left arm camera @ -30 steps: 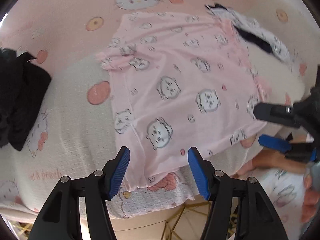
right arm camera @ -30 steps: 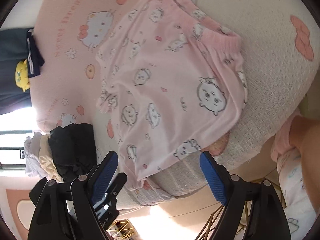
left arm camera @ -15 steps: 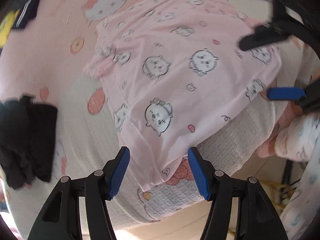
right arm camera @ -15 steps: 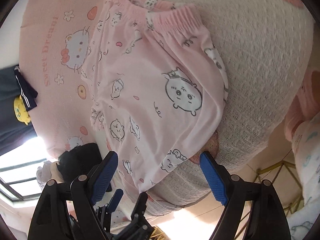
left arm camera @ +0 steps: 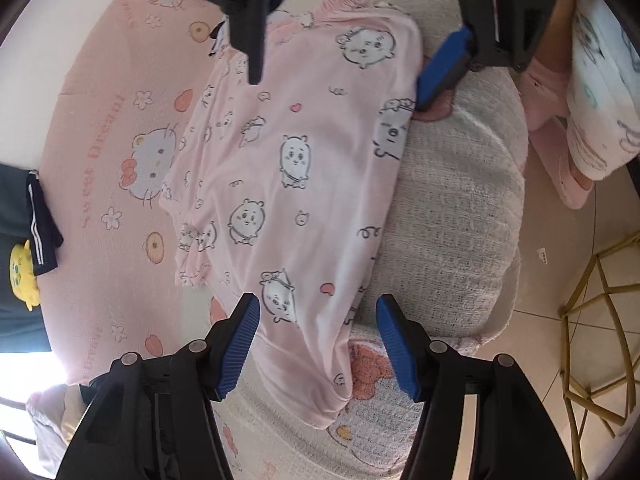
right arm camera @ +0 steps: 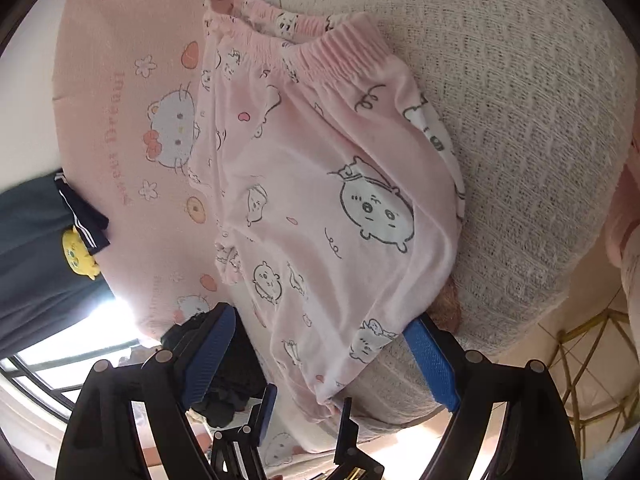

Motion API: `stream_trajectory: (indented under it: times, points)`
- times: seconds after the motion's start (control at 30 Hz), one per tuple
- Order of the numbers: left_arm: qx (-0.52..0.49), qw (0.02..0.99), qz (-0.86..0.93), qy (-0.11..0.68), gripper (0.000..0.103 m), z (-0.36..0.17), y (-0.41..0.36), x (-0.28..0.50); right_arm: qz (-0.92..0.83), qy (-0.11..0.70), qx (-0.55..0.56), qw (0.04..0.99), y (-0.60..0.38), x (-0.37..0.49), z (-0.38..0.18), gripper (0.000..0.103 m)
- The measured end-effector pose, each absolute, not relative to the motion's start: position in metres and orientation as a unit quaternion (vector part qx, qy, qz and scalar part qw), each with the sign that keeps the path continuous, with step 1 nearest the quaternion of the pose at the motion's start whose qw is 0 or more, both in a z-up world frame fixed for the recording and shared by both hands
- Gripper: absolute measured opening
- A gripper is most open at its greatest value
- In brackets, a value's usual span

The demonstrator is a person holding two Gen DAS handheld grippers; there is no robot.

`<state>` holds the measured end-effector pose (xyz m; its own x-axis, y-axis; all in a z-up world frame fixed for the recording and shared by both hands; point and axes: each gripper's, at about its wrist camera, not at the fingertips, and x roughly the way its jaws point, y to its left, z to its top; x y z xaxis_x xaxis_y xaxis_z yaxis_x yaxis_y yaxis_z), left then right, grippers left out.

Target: Fold clothes

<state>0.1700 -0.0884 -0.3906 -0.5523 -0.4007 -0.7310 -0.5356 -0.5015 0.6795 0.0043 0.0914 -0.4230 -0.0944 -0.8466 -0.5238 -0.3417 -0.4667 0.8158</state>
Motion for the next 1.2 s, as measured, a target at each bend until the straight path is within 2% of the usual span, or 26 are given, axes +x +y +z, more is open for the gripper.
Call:
stream_trajectory:
  times: [0.1, 0.2, 0.27, 0.3, 0.33, 0.37, 0.4, 0.47, 0.57, 0.63, 0.87, 1.07, 1.2]
  points:
    - [-0.462, 0.049, 0.732, 0.499, 0.058, -0.388, -0.086, 0.169, -0.570, -0.481, 0.630, 0.218, 0.091, 0.005, -0.427, 0.086]
    - [-0.448, 0.050, 0.739, 0.500, 0.058, -0.386, -0.081, 0.168, -0.543, -0.529, 0.618, 0.209, 0.102, 0.010, -0.440, 0.084]
    - [-0.441, 0.050, 0.741, 0.504, 0.058, -0.387, -0.075, 0.168, -0.524, -0.548, 0.621, 0.197, 0.111, 0.012, -0.447, 0.068]
    - [-0.438, 0.050, 0.741, 0.506, 0.058, -0.388, -0.072, 0.168, -0.521, -0.545, 0.629, 0.189, 0.115, 0.014, -0.450, 0.048]
    - [-0.434, 0.050, 0.742, 0.508, 0.058, -0.389, -0.070, 0.168, -0.520, -0.536, 0.641, 0.177, 0.118, 0.016, -0.454, 0.020]
    - [-0.430, 0.051, 0.743, 0.511, 0.058, -0.389, -0.067, 0.168, -0.520, -0.523, 0.656, 0.162, 0.121, 0.020, -0.459, 0.004]
    - [-0.423, 0.052, 0.742, 0.517, 0.058, -0.390, -0.065, 0.168, -0.515, -0.529, 0.656, 0.158, 0.122, 0.023, -0.464, 0.000]
    - [-0.409, 0.057, 0.741, 0.530, 0.058, -0.391, -0.061, 0.168, -0.499, -0.549, 0.651, 0.158, 0.124, 0.028, -0.470, 0.000]
    - [-0.396, 0.070, 0.746, 0.532, 0.058, -0.390, -0.058, 0.166, -0.514, -0.532, 0.651, 0.172, 0.123, 0.023, -0.461, 0.000]
    - [-0.398, 0.073, 0.748, 0.526, 0.058, -0.389, -0.059, 0.162, -0.522, -0.537, 0.636, 0.190, 0.122, 0.019, -0.452, 0.006]
    - [-0.375, 0.067, 0.750, 0.541, 0.058, -0.394, -0.061, 0.161, -0.542, -0.524, 0.609, 0.244, 0.111, 0.007, -0.425, 0.006]
    - [-0.349, 0.014, 0.742, 0.572, 0.058, -0.400, -0.066, 0.155, -0.539, -0.508, 0.629, 0.236, 0.110, 0.006, -0.434, 0.006]
    - [-0.366, -0.004, 0.748, 0.553, 0.058, -0.402, -0.076, 0.151, -0.545, -0.491, 0.639, 0.232, 0.117, 0.004, -0.436, 0.006]
